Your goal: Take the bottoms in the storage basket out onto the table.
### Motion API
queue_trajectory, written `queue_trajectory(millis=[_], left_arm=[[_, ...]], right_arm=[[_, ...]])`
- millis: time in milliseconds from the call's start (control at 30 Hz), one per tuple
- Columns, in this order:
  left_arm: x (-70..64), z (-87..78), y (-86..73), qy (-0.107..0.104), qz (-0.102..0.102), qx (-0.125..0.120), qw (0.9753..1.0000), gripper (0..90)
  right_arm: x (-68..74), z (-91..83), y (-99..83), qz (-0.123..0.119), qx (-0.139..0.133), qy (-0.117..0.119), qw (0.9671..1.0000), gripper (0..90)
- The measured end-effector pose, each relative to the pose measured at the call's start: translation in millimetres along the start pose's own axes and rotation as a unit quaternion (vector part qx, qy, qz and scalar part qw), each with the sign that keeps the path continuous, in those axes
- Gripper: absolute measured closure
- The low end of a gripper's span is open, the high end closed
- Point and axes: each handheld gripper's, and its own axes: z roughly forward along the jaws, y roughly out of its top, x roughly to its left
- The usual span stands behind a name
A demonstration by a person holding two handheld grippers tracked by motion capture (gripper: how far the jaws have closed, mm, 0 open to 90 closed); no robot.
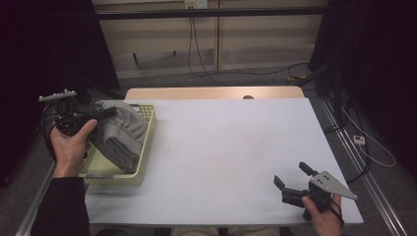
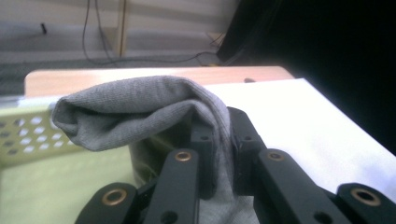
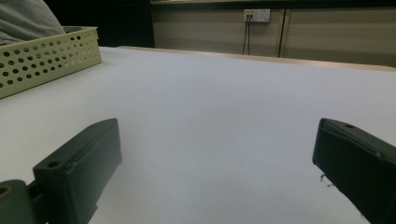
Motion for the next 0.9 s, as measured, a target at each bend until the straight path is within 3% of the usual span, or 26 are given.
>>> queue_trajectory(millis=[100,267,567,733,800,900], left_arm=[[6.9,-2.5,-8.6,0.006,-0.001,0.014,0.9999,82.8],[15.3,-12.9,-15.9,0.014,-0.009,0.013,0.9998,82.8],[29.5,-19.9,-23.9,0.054,-0.002,0.033,0.9980,82.6],[35.7,-19.2,-27.0,0.089,0.006,0.054,0.9945,82.6],[38.9,-18.9,-28.5,0.105,0.016,0.067,0.9921,82.6],[43.3,-18.7,-32.3,0.111,0.011,0.072,0.9911,82.6]], right_arm=[[-0.1,0.0,0.0,-0.001,0.000,0.000,1.0000,0.9],[0.5,1.3,0.1,0.001,0.001,-0.002,1.0000,0.9],[0.3,1.6,0.1,-0.001,0.001,-0.001,1.0000,0.9],[0.6,1.7,0.2,0.001,0.000,-0.001,1.0000,0.9],[0.7,1.7,0.2,0.001,0.001,-0.001,1.0000,0.9],[0.5,1.7,0.2,0.001,0.001,-0.001,1.0000,0.9]])
